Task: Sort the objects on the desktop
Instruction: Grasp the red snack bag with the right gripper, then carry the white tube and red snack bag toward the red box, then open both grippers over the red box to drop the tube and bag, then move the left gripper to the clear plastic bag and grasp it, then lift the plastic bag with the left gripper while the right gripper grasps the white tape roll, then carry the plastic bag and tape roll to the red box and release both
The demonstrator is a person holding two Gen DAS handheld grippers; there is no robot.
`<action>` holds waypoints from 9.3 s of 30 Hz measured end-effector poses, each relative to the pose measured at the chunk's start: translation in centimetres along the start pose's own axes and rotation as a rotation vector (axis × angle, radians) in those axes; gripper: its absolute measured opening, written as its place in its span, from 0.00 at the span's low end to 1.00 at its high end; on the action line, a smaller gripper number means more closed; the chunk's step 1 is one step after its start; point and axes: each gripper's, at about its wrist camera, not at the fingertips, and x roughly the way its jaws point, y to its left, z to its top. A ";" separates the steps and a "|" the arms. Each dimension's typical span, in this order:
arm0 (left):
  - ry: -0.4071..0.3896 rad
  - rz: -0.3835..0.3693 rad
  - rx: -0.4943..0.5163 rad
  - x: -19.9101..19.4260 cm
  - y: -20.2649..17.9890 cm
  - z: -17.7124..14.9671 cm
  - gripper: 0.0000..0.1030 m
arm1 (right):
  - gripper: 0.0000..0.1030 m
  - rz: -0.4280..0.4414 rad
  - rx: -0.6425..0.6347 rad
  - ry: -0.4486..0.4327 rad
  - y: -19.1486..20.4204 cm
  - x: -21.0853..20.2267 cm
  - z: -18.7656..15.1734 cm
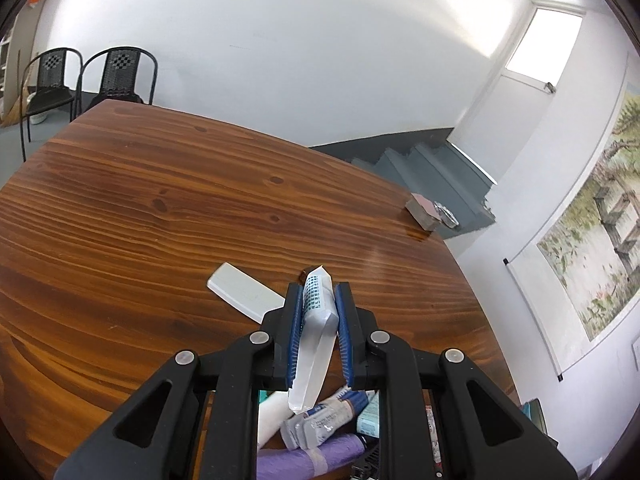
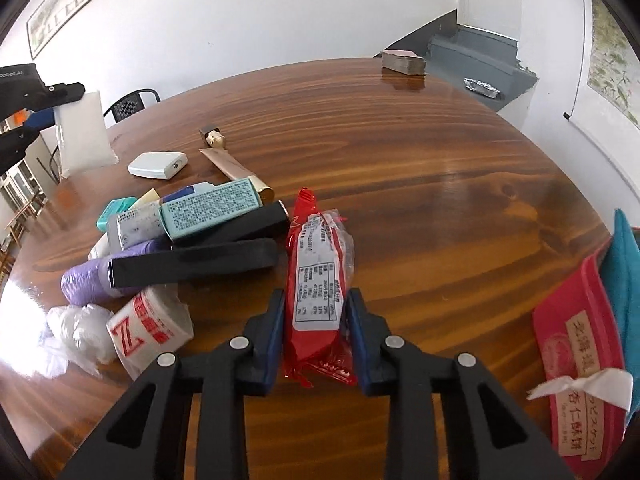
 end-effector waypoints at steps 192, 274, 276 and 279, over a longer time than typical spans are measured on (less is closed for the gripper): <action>0.307 -0.093 0.748 -9.9 2.6 -18.3 0.58 | 0.78 0.147 -0.039 -0.087 5.3 -6.9 -5.2; 0.276 -0.205 0.439 -7.2 -1.4 -15.9 0.43 | 0.45 0.160 -0.021 -0.145 2.3 -7.3 -2.0; 0.276 -0.215 0.460 -7.3 -2.6 -16.1 0.43 | 0.45 0.132 0.002 -0.181 1.0 -8.6 -2.3; 0.279 -0.232 0.495 -7.3 -4.5 -16.6 0.43 | 0.45 0.084 0.056 -0.241 -1.5 -10.8 -2.8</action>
